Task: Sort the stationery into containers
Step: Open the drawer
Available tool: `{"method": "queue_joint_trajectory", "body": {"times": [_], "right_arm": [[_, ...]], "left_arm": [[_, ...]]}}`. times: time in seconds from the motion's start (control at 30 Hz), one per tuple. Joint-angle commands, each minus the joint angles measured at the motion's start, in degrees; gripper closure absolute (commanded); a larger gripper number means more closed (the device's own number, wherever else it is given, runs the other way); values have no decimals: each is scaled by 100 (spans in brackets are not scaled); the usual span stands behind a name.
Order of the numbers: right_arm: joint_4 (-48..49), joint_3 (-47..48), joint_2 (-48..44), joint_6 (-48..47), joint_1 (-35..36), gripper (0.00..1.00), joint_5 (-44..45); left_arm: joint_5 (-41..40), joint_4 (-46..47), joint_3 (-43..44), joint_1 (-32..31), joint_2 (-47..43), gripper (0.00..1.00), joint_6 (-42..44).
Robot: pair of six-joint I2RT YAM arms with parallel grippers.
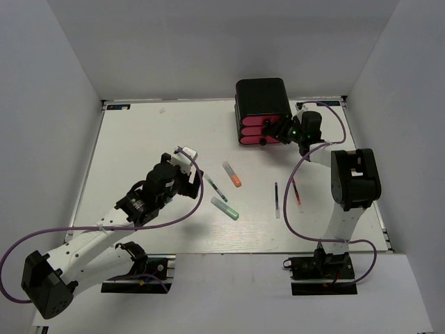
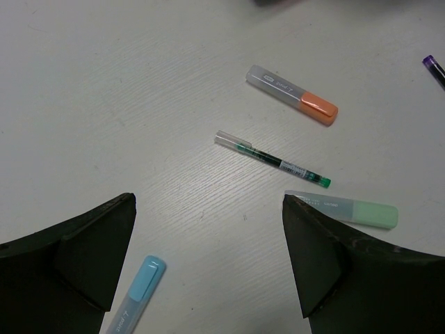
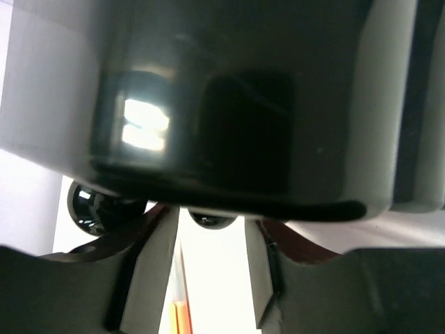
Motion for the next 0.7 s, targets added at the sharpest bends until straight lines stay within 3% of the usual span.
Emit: {"method": "queue_joint_trajectory", "body": {"times": [0.0,0.3,0.5,0.67], "right_arm": [[485,-69,100,236,79,53,145],[644,-87,206,341,132,53,233],[696,-147,136,333,132,67,294],[801,-490,-127,280,124,70,277]], "left_arm": [[75,-6,-16,-17,-27,4,44],[75,-6,-69,-17,-27,4,97],[75,46,-69,-17,-27,4,97],[137,47,-69,-17,-27,4,97]]}}
